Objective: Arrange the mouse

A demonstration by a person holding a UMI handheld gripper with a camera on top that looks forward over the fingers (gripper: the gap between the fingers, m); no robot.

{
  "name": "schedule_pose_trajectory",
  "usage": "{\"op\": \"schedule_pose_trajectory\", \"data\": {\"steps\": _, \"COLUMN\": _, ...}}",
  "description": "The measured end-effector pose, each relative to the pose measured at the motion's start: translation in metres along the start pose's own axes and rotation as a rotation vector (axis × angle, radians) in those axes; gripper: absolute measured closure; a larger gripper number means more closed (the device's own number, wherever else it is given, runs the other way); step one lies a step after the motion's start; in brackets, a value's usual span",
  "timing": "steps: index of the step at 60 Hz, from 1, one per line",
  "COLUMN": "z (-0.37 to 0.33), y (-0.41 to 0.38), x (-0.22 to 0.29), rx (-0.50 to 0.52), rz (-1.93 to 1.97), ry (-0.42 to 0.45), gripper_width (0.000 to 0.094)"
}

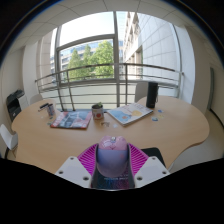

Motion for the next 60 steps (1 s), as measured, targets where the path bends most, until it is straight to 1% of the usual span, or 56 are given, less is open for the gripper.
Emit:
{"op": "schedule_pose_trajectory", "data": {"steps": 5, "z": 0.010, "y": 0.032, "x": -0.048, "rx": -0.007, "rz": 0.004, "ry": -0.114, "gripper_width": 0.0519}}
{"op": "schedule_pose_trajectory", "data": {"steps": 8, "z": 0.012, "y": 0.044, "x": -0.067, "rx": -0.009, "rz": -0.006, "ry": -0.150, "gripper_width": 0.0517}}
{"op": "schedule_pose_trajectory", "data": {"steps": 9, "z": 0.016, "y": 0.045, "x": -0.089, "rx": 0.000, "rz": -0.007, "ry": -0.155, "gripper_width": 0.0516}}
{"op": "schedule_pose_trajectory", "data": {"steps": 10, "z": 0.016, "y": 0.048, "x": -0.094, "rx": 0.007, "rz": -0.009, "ry": -0.160, "gripper_width": 0.0514}}
{"op": "schedule_pose_trajectory", "data": {"steps": 13, "z": 0.015, "y": 0.051, "x": -0.102, "rx": 0.025, "rz": -0.011, "ry": -0.178, "gripper_width": 0.0454}}
{"op": "schedule_pose_trajectory", "data": {"steps": 19, "z": 0.017, "y": 0.052, "x": -0.117, "rx": 0.054, "rz": -0.021, "ry": -0.220, "gripper_width": 0.0373}}
{"op": "schedule_pose_trajectory", "data": {"steps": 22, "z": 0.015, "y": 0.054, "x": -0.115, "rx": 0.049, "rz": -0.025, "ry": -0.209, "gripper_width": 0.0302}}
{"op": "schedule_pose_trajectory", "data": {"steps": 27, "z": 0.006, "y": 0.057, "x": -0.104, "rx": 0.020, "rz": -0.051, "ry": -0.197, "gripper_width": 0.0078}}
{"op": "schedule_pose_trajectory", "data": {"steps": 30, "z": -0.001, "y": 0.058, "x": -0.097, "rx": 0.004, "rz": -0.054, "ry": -0.181, "gripper_width": 0.0096}}
{"op": "schedule_pose_trajectory", "data": {"steps": 34, "z": -0.018, "y": 0.054, "x": -0.082, "rx": -0.017, "rz": -0.046, "ry": -0.169, "gripper_width": 0.0092}}
{"op": "schedule_pose_trajectory", "data": {"steps": 39, "z": -0.044, "y": 0.050, "x": -0.063, "rx": -0.043, "rz": -0.060, "ry": -0.135, "gripper_width": 0.0090}}
{"op": "schedule_pose_trajectory", "data": {"steps": 47, "z": -0.103, "y": 0.037, "x": -0.038, "rx": -0.099, "rz": -0.082, "ry": -0.101, "gripper_width": 0.0092}}
{"op": "schedule_pose_trajectory", "data": {"steps": 54, "z": -0.159, "y": 0.023, "x": -0.025, "rx": -0.125, "rz": -0.091, "ry": -0.086, "gripper_width": 0.0089}}
{"op": "schedule_pose_trajectory", "data": {"steps": 60, "z": -0.202, "y": 0.012, "x": -0.020, "rx": -0.127, "rz": -0.096, "ry": -0.076, "gripper_width": 0.0088}}
Point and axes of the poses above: the point between the fingertips, and its own axes, seen from behind it with the camera up: y to the right, x up, z forward, the way the camera looks, the point moved 7 cm from there along -z, backward, against the way the camera looks, and after that the axes turned 11 degrees about y, right-handed, at the moved point
